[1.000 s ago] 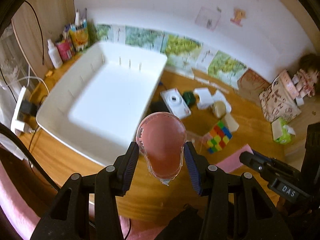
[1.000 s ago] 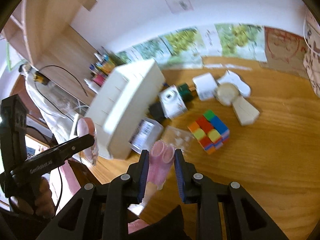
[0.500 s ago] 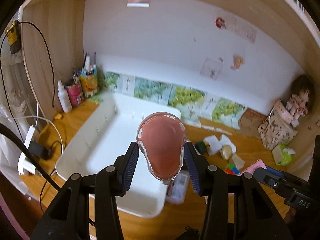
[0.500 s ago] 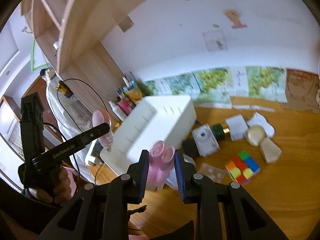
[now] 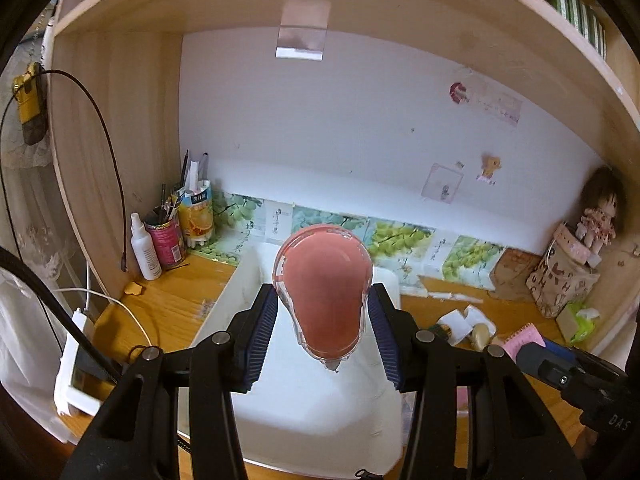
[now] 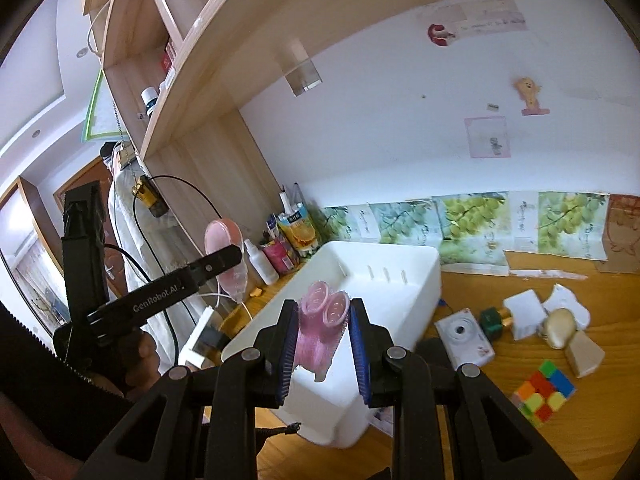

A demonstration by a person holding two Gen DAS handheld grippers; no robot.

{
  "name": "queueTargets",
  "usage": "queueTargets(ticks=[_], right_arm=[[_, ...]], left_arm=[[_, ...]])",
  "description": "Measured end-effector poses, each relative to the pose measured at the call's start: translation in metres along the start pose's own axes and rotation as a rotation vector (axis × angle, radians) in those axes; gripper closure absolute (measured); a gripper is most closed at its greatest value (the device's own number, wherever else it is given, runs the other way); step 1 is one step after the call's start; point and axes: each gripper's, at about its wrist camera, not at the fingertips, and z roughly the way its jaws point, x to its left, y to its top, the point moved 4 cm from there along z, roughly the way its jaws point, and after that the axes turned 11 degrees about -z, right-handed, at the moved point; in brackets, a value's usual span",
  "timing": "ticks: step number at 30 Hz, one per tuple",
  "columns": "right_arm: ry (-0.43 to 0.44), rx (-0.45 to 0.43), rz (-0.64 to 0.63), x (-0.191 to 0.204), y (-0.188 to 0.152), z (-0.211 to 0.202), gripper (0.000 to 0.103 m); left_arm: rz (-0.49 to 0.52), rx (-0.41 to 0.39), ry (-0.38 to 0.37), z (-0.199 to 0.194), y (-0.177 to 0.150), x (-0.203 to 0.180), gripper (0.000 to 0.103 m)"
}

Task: Organize rigid objects
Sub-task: 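Lift both pink items and carry them over the white tray, then open both tools to drop the pink items into the white tray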

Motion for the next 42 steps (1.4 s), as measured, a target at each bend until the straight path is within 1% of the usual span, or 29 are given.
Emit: queueTargets(ticks=[5, 9, 11, 14, 16, 18, 22, 27, 34, 36, 37, 38, 39, 42], right_arm=[[0.029, -0.014, 0.044, 0.014, -0.005, 0.029, 0.078], [0.054, -0.001, 0.087, 0.024, -0.012, 0.055, 0.077], [0.068, 0.017, 0.107, 0.026, -0.015, 0.067, 0.077], [0.069, 0.074, 0.142, 0.027, -0.021, 0.086, 0.077], [0.074, 0.095, 0.163, 0.028, -0.025, 0.093, 0.077], [0.088, 0.120, 0.168, 0.029, -0.028, 0.100, 0.077], [0.084, 0.167, 0.182, 0.027, -0.032, 0.111, 0.076], [0.056, 0.211, 0.212, 0.021, -0.037, 0.118, 0.075], [0.023, 0.226, 0.202, 0.019, -0.035, 0.120, 0.073], [0.017, 0.222, 0.200, 0.019, -0.035, 0.120, 0.068], [0.015, 0.221, 0.199, 0.020, -0.034, 0.119, 0.065], [0.011, 0.218, 0.196, 0.021, -0.034, 0.118, 0.058], [0.008, 0.214, 0.195, 0.021, -0.033, 0.118, 0.052], [-0.009, 0.196, 0.187, 0.023, -0.031, 0.115, 0.043]], left_arm=[[0.070, 0.045, 0.020, 0.012, 0.004, 0.020, 0.052], [0.103, 0.098, 0.029, 0.025, 0.002, 0.036, 0.052], [0.118, 0.133, 0.037, 0.033, 0.000, 0.042, 0.052], [0.122, 0.194, 0.047, 0.047, -0.004, 0.050, 0.052], [0.135, 0.231, 0.086, 0.057, -0.007, 0.055, 0.052], [0.117, 0.266, 0.105, 0.065, -0.008, 0.063, 0.052], [0.088, 0.298, 0.134, 0.077, -0.008, 0.072, 0.052], [0.083, 0.341, 0.149, 0.086, -0.012, 0.075, 0.051], [0.079, 0.340, 0.138, 0.084, -0.011, 0.074, 0.051], [0.074, 0.337, 0.137, 0.083, -0.010, 0.075, 0.046], [0.071, 0.330, 0.133, 0.082, -0.009, 0.075, 0.039], [0.067, 0.321, 0.128, 0.080, -0.008, 0.076, 0.034], [0.065, 0.314, 0.125, 0.079, -0.007, 0.076, 0.032], [0.058, 0.289, 0.108, 0.074, -0.003, 0.076, 0.025]])
